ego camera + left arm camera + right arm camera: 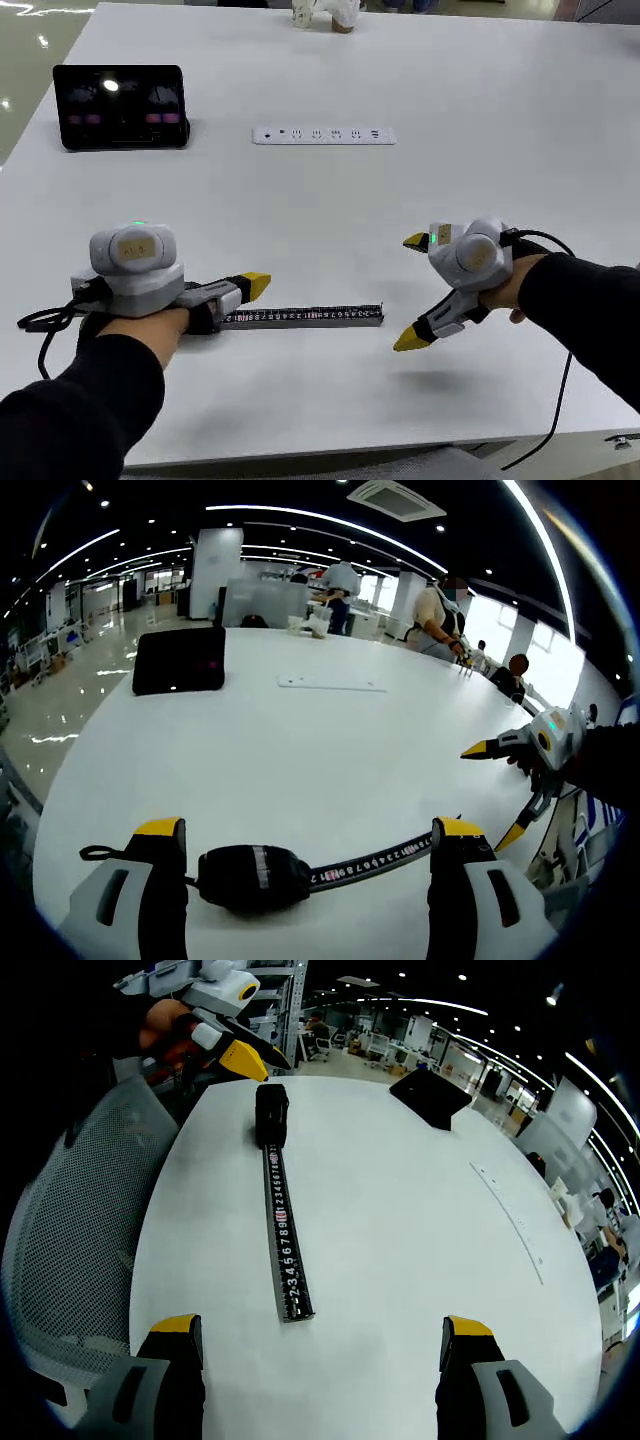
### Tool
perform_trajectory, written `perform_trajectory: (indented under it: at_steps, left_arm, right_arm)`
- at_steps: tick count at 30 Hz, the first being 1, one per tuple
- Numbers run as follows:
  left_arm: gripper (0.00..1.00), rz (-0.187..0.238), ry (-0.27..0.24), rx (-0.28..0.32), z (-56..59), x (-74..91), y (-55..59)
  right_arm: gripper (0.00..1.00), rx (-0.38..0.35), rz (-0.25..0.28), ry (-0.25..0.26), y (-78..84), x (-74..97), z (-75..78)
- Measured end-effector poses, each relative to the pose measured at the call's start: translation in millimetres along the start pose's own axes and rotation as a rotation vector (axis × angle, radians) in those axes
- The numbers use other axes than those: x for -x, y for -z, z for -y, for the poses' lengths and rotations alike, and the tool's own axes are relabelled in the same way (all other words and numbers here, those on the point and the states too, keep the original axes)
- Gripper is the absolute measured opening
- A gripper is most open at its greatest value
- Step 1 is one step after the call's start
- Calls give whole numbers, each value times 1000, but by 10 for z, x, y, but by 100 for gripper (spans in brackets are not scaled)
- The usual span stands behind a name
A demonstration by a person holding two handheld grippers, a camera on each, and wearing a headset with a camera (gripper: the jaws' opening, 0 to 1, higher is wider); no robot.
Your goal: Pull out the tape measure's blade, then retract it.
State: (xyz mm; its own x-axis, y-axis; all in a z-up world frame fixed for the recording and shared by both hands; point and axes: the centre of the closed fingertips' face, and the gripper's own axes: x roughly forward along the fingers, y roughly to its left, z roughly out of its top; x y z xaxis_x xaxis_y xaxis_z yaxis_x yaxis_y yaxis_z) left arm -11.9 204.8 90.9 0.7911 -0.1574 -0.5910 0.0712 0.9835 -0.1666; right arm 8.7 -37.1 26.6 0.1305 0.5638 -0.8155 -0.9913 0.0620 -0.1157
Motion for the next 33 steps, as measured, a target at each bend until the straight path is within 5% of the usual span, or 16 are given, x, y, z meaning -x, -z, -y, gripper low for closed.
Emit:
perform_trajectory:
  at_steps: [6,12,16,21,24,29,33]
  left_arm:
    - [99,14,-57,-43,-122,-90,157]
    - [99,59,-100,-6,-280,-113,164]
    - [99,98,-101,-44,-264,-129,158]
    - [99,90,-86,-111,-180,-216,329]
    - [99,93,-78,-103,-176,-243,398]
    - [99,137,-82,-89,-208,-237,315]
    - [99,133,-94,-75,-259,-246,340]
  right_arm:
    - [99,-30,1,-27,-46,-82,23]
    - [99,-21,-28,-57,-59,-175,12]
    - [98,-17,-39,-70,-75,-211,-6]
    - [96,-36,-73,-85,0,-284,-14]
    - [91,-29,-88,-89,29,-309,-31]
    - [84,-19,-109,-108,59,-346,-68]
    - [74,-18,-119,-126,69,-356,-99]
